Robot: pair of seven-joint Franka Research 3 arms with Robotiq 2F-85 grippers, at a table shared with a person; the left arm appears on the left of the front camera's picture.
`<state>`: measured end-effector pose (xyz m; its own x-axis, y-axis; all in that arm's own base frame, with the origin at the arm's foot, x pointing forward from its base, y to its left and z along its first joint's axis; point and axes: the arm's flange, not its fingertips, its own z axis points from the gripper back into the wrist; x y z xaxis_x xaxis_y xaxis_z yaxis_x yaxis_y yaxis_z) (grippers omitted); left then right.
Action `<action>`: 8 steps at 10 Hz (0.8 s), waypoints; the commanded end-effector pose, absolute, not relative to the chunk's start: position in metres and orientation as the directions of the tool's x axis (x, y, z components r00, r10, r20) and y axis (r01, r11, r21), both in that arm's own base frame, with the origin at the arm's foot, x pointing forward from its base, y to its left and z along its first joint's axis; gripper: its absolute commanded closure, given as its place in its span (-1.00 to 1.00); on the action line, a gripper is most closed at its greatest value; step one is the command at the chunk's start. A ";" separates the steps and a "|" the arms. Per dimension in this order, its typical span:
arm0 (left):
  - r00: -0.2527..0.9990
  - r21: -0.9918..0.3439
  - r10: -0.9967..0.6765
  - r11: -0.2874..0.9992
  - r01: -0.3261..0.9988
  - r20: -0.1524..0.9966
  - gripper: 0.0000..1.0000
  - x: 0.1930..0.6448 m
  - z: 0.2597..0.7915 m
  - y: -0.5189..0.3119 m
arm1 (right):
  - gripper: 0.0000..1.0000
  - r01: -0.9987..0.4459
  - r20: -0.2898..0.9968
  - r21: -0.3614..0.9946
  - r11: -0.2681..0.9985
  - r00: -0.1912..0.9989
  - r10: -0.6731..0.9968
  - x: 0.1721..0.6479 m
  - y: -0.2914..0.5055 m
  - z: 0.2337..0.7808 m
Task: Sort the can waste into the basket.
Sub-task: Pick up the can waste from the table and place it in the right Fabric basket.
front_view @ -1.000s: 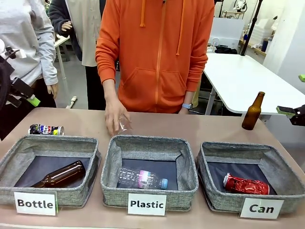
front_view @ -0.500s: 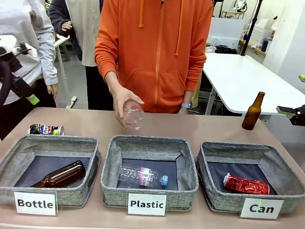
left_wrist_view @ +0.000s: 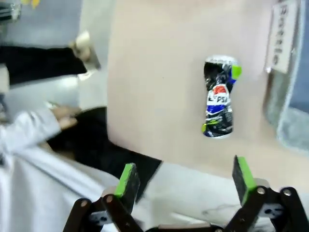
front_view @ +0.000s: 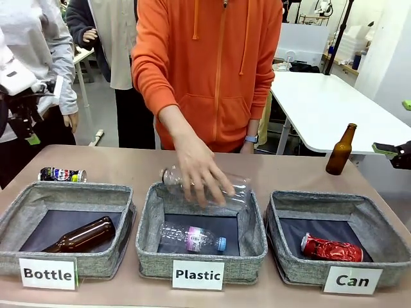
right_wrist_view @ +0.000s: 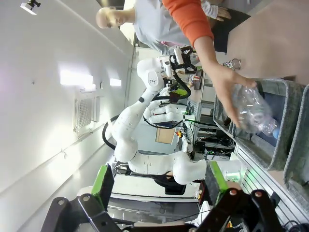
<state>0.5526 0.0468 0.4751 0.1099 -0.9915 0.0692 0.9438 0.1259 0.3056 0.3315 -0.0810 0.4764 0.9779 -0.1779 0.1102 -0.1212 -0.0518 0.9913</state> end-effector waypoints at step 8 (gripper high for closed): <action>-0.211 0.219 -0.974 -0.188 0.957 0.084 -1.00 0.536 0.457 0.041 | -1.00 -0.145 0.135 0.988 -0.048 0.977 -0.164 0.331 -0.085 0.477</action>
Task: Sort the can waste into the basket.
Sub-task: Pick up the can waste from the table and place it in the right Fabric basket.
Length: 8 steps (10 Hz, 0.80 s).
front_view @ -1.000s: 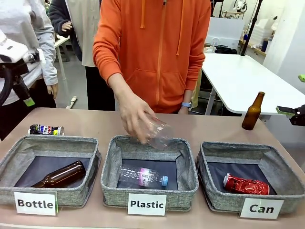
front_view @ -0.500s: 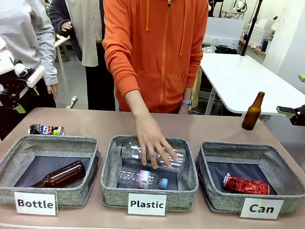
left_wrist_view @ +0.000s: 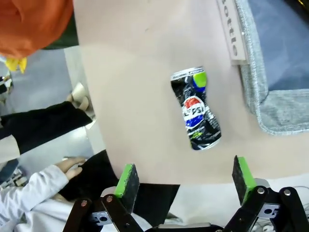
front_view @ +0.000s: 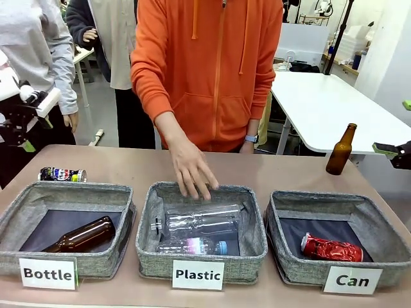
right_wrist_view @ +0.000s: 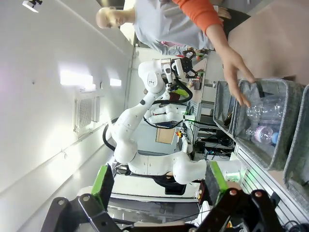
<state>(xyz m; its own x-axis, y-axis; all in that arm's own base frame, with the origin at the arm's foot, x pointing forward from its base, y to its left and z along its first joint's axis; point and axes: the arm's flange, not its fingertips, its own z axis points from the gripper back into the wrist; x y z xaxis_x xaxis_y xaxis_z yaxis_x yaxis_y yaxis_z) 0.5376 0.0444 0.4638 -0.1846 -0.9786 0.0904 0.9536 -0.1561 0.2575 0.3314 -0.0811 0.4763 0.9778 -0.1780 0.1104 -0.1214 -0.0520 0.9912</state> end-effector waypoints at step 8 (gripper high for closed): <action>-0.289 0.014 -0.955 -0.289 0.957 0.066 -1.00 0.570 0.355 0.027 | -1.00 -0.145 0.135 0.988 -0.048 0.977 -0.164 0.331 -0.085 0.477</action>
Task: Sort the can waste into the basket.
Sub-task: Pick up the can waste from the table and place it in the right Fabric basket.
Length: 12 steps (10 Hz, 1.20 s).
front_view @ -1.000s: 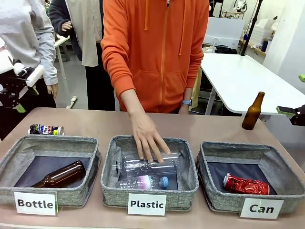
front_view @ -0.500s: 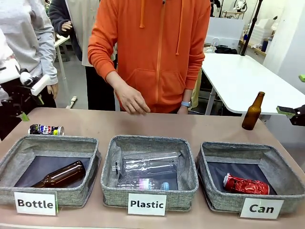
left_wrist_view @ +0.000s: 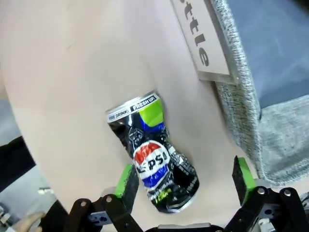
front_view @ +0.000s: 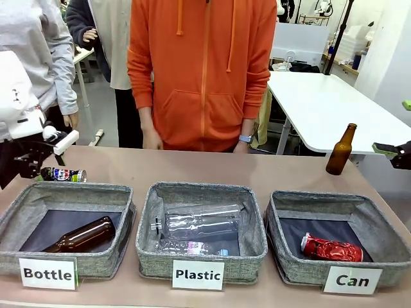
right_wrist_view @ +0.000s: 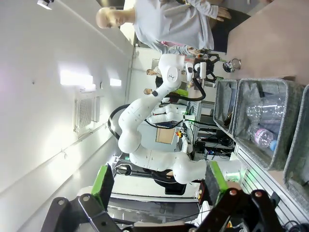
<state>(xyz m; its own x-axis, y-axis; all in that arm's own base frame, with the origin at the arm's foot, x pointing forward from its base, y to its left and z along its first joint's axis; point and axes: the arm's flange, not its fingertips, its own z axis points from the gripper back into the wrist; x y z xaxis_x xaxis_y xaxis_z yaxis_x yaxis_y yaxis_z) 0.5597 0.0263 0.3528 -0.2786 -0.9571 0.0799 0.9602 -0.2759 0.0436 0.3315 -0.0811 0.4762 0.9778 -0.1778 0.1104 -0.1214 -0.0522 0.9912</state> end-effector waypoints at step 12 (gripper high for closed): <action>-0.182 0.003 -0.981 -0.183 0.983 -0.065 0.34 0.615 0.316 0.012 | -1.00 -0.145 0.135 0.988 -0.048 0.977 -0.164 0.331 -0.085 0.477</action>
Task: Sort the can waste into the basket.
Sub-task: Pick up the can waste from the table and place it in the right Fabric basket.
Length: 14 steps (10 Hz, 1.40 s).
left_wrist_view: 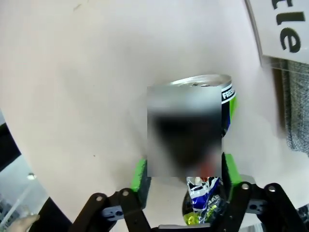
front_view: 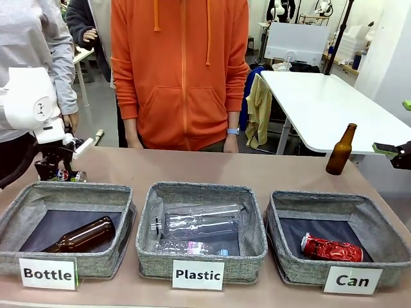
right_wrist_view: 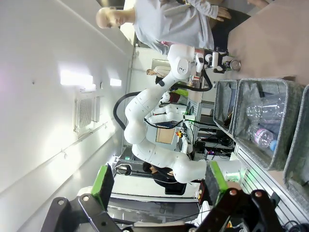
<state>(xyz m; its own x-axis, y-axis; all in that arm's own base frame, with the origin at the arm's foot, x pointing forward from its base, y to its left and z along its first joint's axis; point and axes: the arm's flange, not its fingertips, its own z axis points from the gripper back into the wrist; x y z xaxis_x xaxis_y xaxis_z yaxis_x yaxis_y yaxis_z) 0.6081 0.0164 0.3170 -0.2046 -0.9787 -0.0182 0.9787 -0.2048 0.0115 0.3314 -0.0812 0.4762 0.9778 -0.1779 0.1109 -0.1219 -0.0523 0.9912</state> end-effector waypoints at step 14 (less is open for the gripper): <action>0.034 -0.121 -0.980 0.010 0.993 0.195 1.00 0.567 0.419 0.060 | -1.00 -0.145 0.135 0.988 -0.048 0.977 -0.164 0.331 -0.085 0.477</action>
<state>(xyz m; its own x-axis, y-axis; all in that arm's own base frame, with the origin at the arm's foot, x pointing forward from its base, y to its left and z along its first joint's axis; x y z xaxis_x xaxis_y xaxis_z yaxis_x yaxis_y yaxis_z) 0.5873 0.0500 0.3964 0.0003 -0.9912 0.1324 0.9992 -0.0049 -0.0390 0.3315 -0.0812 0.4762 0.9778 -0.1776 0.1113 -0.1223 -0.0521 0.9911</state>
